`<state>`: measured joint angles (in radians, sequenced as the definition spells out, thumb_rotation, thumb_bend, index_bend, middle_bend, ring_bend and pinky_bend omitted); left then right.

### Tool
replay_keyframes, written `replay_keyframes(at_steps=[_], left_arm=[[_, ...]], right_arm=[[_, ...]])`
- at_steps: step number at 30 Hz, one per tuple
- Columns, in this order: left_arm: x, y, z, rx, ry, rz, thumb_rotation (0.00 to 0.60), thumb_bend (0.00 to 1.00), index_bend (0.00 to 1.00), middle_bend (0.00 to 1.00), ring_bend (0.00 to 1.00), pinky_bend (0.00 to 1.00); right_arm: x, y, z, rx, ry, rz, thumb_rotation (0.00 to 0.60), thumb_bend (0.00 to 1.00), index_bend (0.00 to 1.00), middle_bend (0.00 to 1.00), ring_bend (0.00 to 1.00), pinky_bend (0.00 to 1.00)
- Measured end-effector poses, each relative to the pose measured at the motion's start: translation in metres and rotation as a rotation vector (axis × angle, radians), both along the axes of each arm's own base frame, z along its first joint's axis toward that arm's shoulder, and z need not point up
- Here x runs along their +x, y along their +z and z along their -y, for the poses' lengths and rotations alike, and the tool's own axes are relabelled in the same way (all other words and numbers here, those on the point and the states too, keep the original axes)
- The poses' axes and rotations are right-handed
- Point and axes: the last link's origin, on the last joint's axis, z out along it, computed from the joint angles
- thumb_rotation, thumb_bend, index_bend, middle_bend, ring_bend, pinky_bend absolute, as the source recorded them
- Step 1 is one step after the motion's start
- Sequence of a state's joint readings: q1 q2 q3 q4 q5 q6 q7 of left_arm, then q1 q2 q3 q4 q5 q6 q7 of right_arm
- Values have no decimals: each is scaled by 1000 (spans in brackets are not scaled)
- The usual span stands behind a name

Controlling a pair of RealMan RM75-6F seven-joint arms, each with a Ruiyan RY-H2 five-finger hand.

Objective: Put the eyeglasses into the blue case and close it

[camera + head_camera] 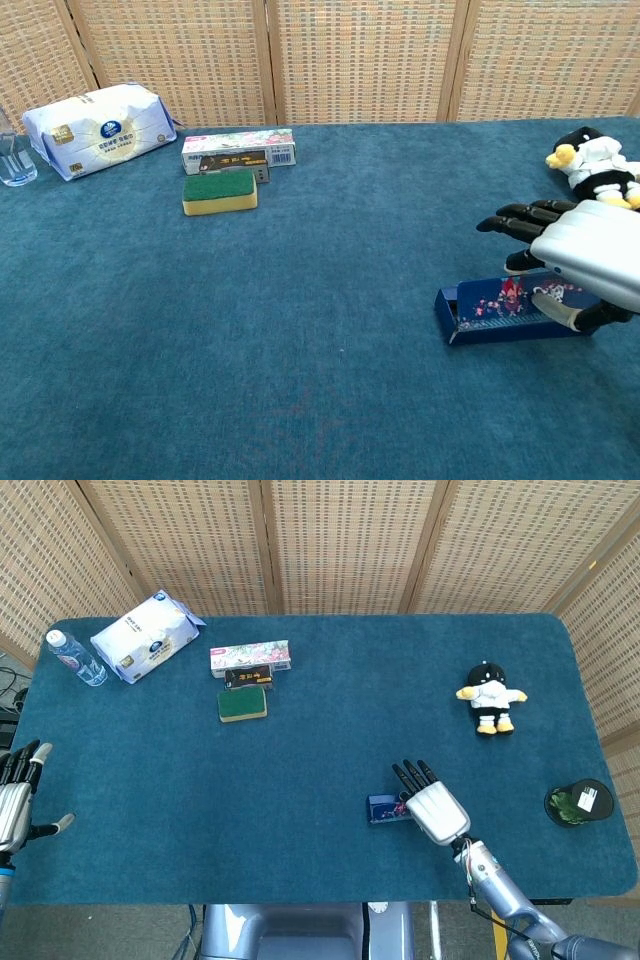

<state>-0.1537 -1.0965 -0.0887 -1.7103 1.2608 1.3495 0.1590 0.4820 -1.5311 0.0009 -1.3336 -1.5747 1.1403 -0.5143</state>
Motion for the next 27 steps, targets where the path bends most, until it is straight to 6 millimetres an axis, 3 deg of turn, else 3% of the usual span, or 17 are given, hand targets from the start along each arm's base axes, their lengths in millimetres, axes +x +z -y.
replay_keyframes(at_steps=[5,7,9,12,14,18,27], left_arm=[[0,0,0,0,2,0,600,0,0,0,0,0],[0,0,0,0,1,0,600,0,0,0,0,0],[0,0,0,0,1,-1,600,0,0,0,0,0],[0,0,0,1,0,-1,600,0,0,0,0,0],[0,0,0,1,0,-1,600,0,0,0,0,0],[0,0,0,1,1,-2,600,0,0,0,0,0],[-1,0,-1,1,5,-2,600,0,0,0,0,0]], right_arm=[[1,-1,3,-9,-2,-2,600,569,677,89,0,115],[1,-1,4,-12,-4,3,600,542,536,73,0,115],[1,-1,5,-17,-6,8,600,437,298,30,0,115],[0,-2,6,-28,-10,14,600,296,109,0,0,115],[0,-3,7,-36,-13,22,600,257,42,0,0,115],[1,-3,8,-60,-11,41,600,211,0,0,0,115],[10,4,8,-103,11,139,600,212,0,0,0,75]])
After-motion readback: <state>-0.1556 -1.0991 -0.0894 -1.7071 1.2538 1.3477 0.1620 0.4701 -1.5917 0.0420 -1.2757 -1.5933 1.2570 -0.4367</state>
